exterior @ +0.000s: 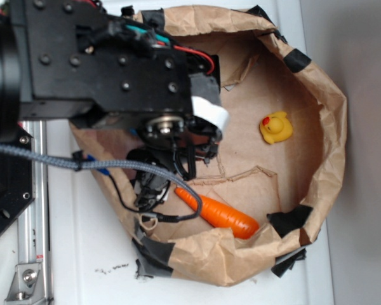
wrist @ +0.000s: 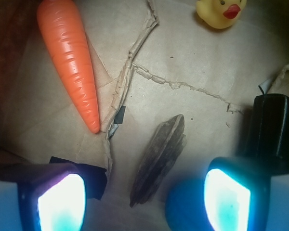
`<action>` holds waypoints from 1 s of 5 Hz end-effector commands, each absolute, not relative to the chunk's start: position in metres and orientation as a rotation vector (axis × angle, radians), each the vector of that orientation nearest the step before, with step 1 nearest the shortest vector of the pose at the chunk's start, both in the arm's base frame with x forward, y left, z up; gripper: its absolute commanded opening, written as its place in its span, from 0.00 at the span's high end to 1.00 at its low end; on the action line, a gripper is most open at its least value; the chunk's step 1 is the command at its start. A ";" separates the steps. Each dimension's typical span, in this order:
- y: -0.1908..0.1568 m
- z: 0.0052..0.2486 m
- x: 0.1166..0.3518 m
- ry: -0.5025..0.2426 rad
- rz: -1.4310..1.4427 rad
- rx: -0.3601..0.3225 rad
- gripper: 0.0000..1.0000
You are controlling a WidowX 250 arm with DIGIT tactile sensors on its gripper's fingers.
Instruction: Grab the wood chip.
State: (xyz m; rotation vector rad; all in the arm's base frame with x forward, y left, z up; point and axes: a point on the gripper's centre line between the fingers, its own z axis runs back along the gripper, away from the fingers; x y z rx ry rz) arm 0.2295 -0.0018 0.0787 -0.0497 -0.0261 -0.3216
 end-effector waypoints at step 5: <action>0.007 0.017 0.233 -0.029 -0.379 0.024 0.00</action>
